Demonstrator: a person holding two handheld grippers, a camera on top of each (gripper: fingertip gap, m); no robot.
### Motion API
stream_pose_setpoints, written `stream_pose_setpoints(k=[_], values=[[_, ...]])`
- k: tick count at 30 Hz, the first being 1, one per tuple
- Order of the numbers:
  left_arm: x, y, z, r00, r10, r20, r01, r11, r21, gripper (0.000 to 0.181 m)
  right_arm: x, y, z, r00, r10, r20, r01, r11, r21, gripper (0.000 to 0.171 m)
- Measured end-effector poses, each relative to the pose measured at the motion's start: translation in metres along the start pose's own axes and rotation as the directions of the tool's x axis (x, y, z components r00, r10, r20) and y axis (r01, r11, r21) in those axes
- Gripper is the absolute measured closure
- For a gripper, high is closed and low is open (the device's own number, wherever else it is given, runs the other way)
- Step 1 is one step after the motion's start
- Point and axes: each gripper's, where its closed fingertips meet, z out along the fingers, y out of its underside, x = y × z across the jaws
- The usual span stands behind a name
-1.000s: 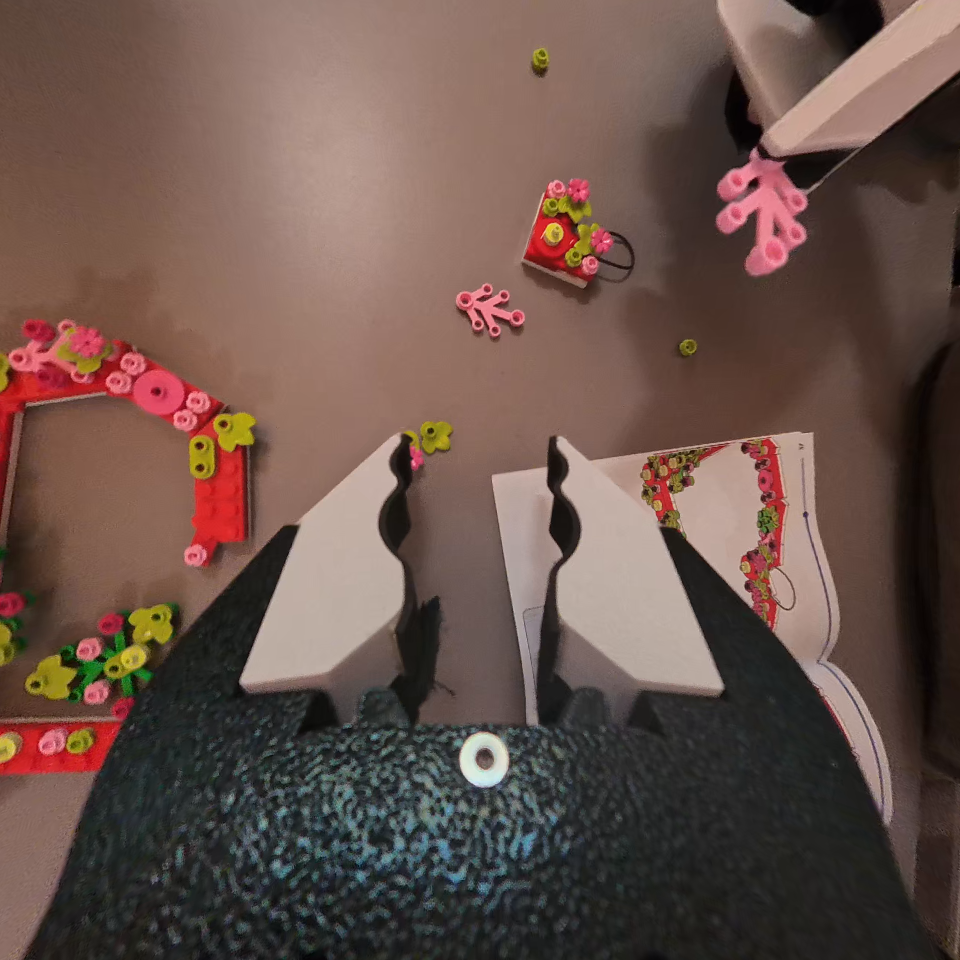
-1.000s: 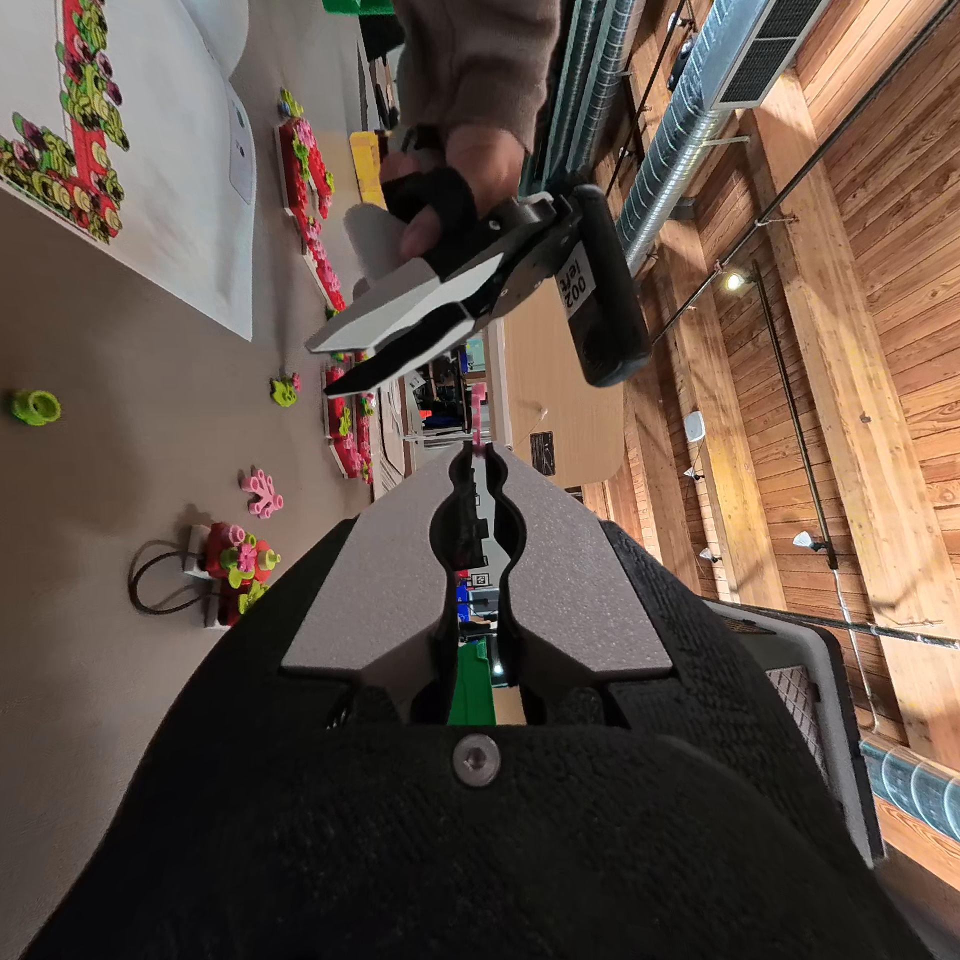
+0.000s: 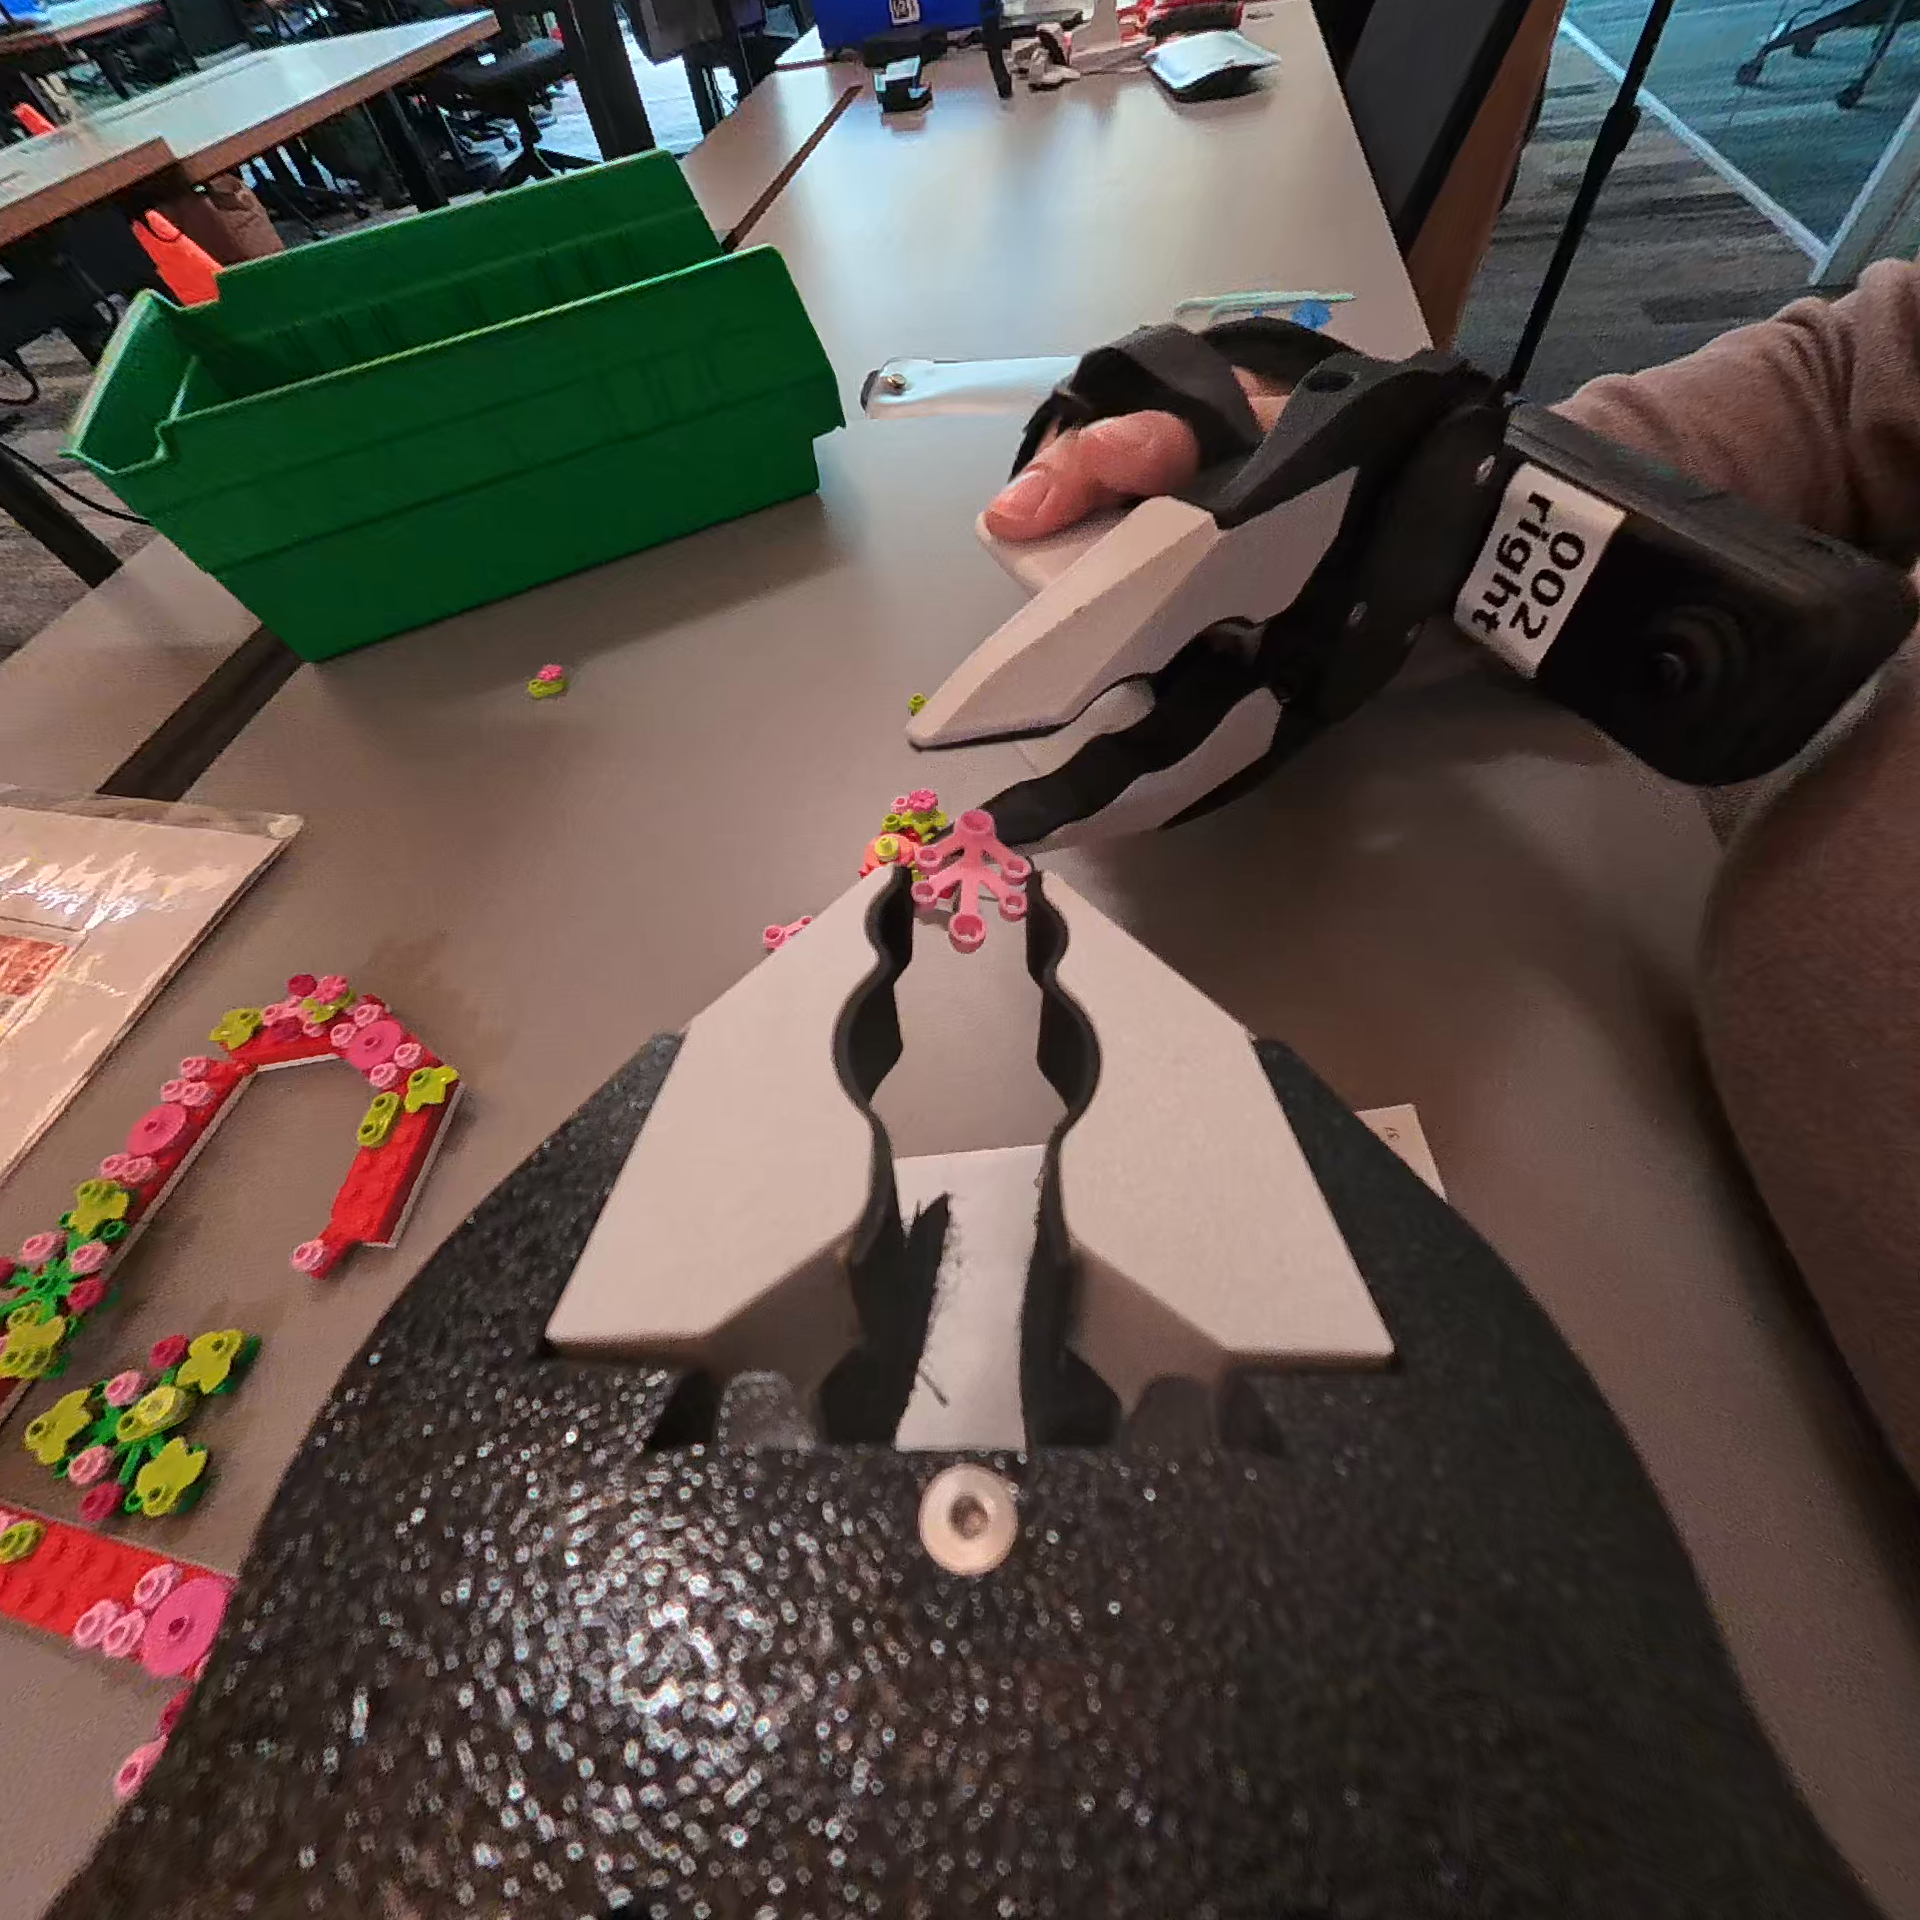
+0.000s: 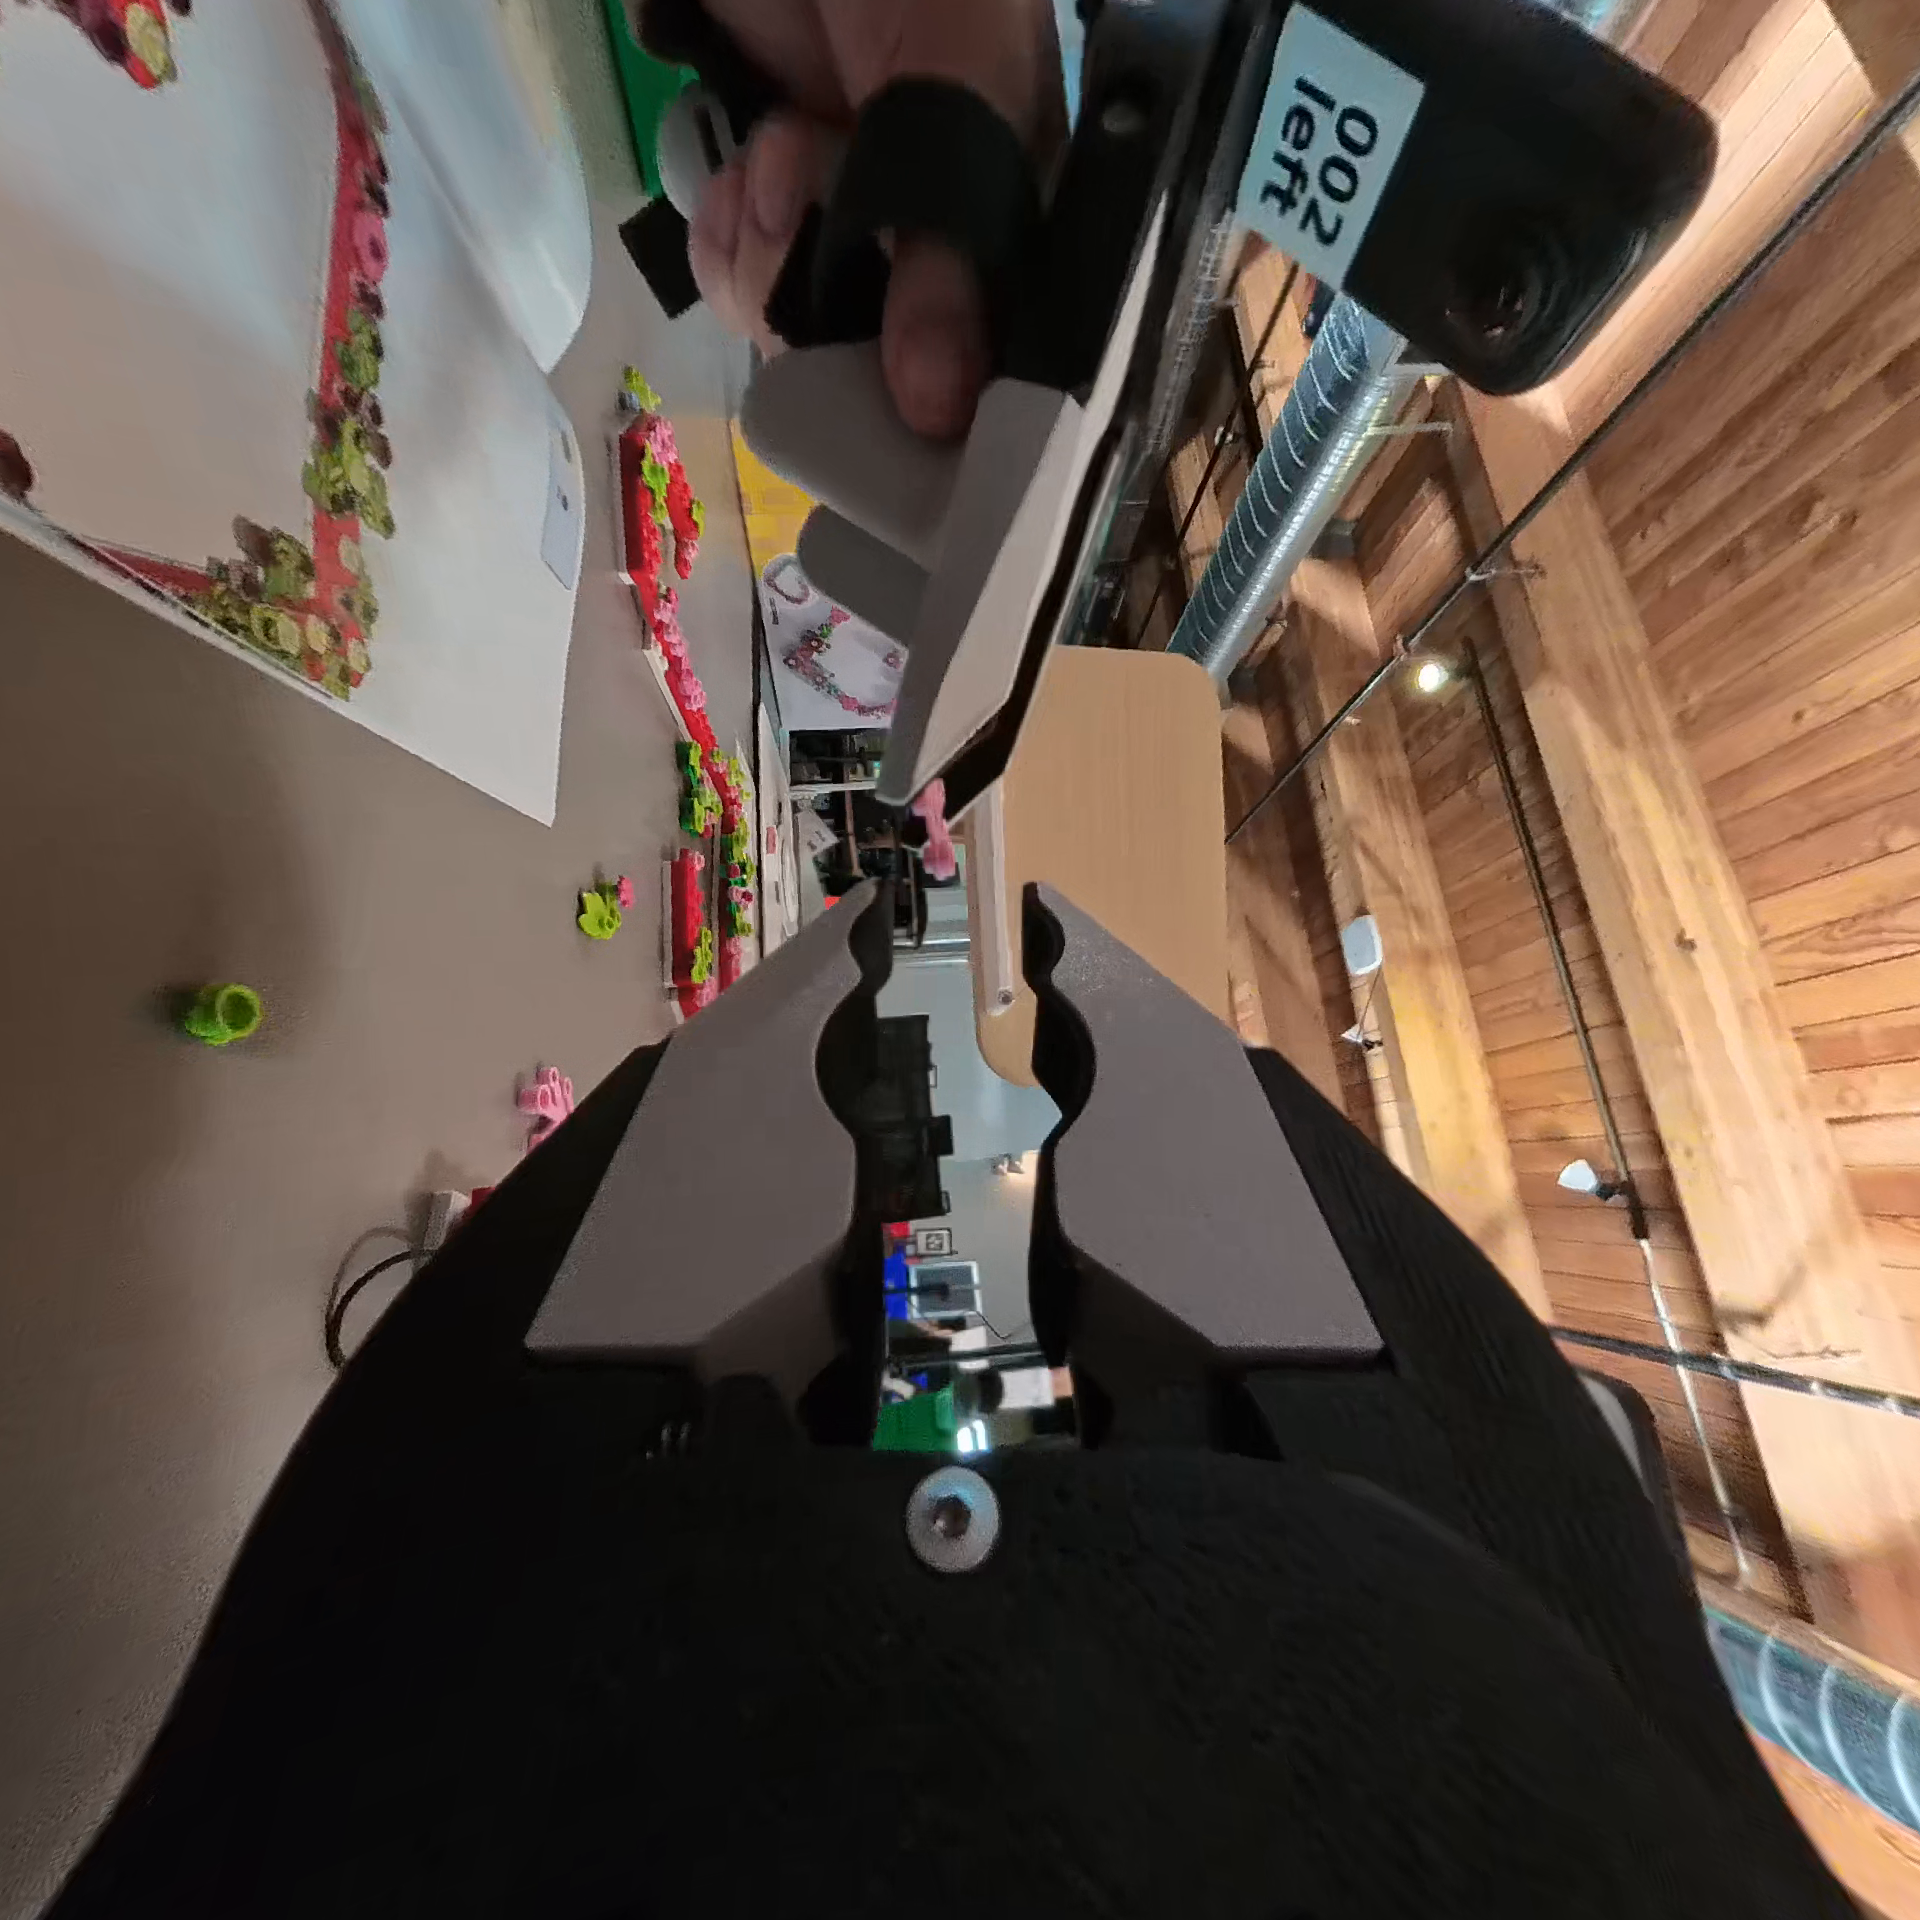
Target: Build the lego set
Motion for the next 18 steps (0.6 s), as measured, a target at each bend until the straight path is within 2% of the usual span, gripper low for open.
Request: stream_pose_setpoints(k=[5, 11, 18], values=[[-0.004, 0.002, -0.004, 1.000, -0.004, 0.023, 0.004, 1.000, 0.002, 0.161, -0.003, 0.000, -0.001, 1.000, 0.001, 0.020, -0.001, 1.000, 0.010, 0.153], [-0.024, 0.004, -0.030, 0.990, 0.022, 0.140, -0.023, 1.000, 0.001, 0.161, -0.006, 0.003, 0.000, 0.999, 0.009, 0.032, -0.009, 1.000, 0.002, 0.158], [-0.042, 0.028, -0.065, 0.962, 0.046, 0.271, -0.037, 0.999, -0.036, 0.161, -0.008, 0.011, 0.001, 0.985, 0.157, 0.065, -0.156, 0.988, -0.013, 0.158]])
